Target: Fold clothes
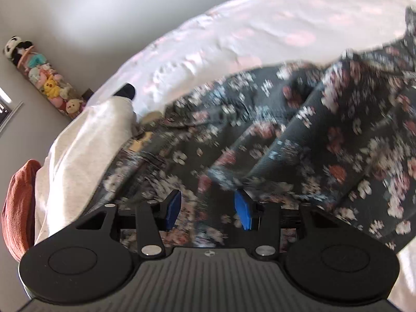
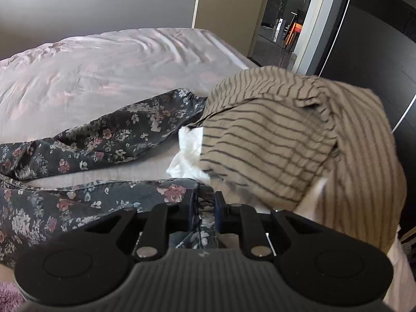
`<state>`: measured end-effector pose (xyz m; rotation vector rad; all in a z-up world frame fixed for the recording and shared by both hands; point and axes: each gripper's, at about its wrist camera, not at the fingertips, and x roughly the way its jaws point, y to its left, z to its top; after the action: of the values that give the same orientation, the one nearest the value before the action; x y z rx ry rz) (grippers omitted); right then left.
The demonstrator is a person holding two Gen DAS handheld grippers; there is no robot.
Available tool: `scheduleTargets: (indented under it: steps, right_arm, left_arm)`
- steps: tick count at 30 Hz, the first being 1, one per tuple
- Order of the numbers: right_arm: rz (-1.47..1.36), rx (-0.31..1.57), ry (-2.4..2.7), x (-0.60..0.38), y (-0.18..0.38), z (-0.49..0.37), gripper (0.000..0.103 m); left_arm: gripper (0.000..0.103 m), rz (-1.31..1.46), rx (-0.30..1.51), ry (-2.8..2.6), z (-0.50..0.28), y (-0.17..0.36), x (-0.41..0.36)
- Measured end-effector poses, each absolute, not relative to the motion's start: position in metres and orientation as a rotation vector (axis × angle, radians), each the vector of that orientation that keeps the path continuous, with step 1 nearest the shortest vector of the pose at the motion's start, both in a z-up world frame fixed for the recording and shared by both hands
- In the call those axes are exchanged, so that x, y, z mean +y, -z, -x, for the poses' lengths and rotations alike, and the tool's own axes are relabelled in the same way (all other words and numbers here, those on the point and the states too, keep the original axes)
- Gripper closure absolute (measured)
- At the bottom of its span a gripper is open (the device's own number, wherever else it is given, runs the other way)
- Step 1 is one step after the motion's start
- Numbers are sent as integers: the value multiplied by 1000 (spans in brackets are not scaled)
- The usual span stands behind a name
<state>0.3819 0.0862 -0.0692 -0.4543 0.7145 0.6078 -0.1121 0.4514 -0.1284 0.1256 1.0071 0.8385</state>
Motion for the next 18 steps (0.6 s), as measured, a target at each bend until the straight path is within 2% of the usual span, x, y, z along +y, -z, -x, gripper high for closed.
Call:
scheduleTargets:
  steps: [4,8,11,13,18]
  right_arm:
    - [489,691,-528,69,57,-395,85]
    - [508,739,-560,65,69,-397,84]
    - [563,704,-576,74,73,-383,76]
    - [586,646,-569,82,69,-374,67]
    - [549,596,-655,115,59,-362,60]
  left_arm:
    - [54,-66,898,-853,126,109,456]
    - [48,12,823,-873,141,92,467]
    - [48,59,830,-869,147,87,480]
    - [48,82,849,-862,149,86,491]
    - [48,110,874,-797,143,87,518]
